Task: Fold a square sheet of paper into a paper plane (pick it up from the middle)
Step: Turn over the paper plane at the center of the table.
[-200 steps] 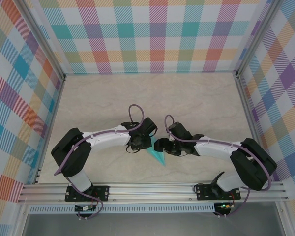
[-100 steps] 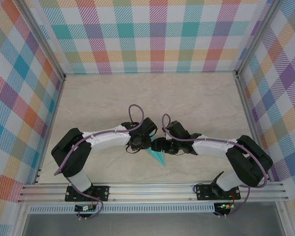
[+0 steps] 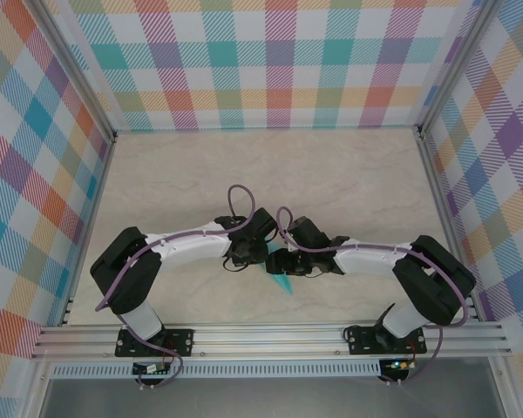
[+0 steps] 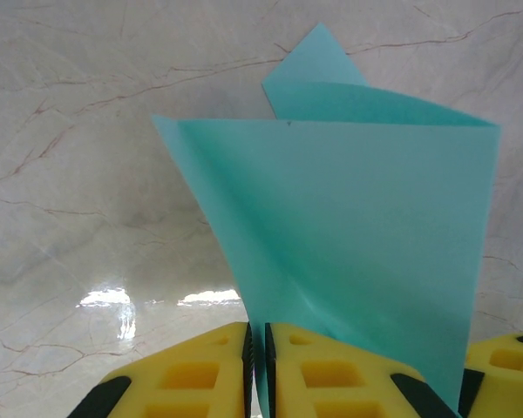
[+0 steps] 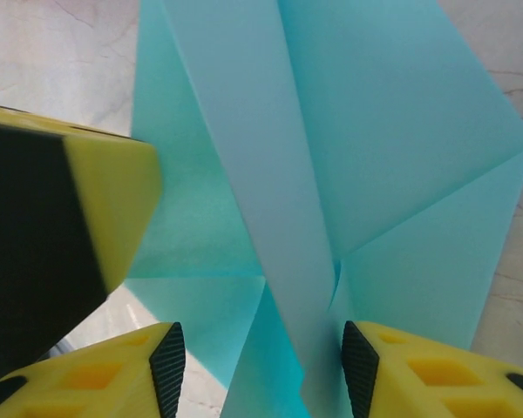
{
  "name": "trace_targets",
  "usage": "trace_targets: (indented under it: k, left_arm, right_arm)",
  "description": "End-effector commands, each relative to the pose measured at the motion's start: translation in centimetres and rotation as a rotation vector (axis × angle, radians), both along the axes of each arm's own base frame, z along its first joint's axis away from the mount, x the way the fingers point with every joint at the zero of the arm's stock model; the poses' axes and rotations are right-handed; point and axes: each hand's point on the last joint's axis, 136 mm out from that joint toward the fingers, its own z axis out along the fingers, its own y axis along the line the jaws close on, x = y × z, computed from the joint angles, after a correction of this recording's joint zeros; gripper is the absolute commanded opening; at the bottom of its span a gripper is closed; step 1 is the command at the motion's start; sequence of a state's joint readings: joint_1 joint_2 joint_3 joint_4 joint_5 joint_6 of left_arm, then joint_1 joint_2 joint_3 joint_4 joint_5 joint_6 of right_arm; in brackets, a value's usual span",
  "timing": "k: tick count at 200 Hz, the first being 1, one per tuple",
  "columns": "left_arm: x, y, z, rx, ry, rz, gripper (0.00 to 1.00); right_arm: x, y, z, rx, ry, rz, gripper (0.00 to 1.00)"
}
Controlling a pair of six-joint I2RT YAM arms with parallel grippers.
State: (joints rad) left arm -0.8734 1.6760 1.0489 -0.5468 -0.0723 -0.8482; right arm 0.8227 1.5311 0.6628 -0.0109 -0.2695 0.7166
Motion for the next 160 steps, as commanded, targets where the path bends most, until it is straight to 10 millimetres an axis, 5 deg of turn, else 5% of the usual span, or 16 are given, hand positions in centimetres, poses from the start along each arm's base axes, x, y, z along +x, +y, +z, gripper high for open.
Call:
trace_targets:
  k: [1,93,160]
  left_arm:
    - [0.0,0.9,0.6,0.010,-0.017,0.006,0.14]
    - [-0.1,1.3,1.2,0.011,-0.038,0.008,0.14]
    - [0.0,2.6,3.6,-0.029,-0.126,0.039,0.21]
  right_arm:
    - [0.1,0.3,-0.4,-0.040,-0.017,0.027,0.48]
    - [0.3,0.3,-1.6,-0.151,-0.024,0.041,0.26]
    - [1.5,-0.6,0.4,-0.302,-0.100,-0.009,0.07]
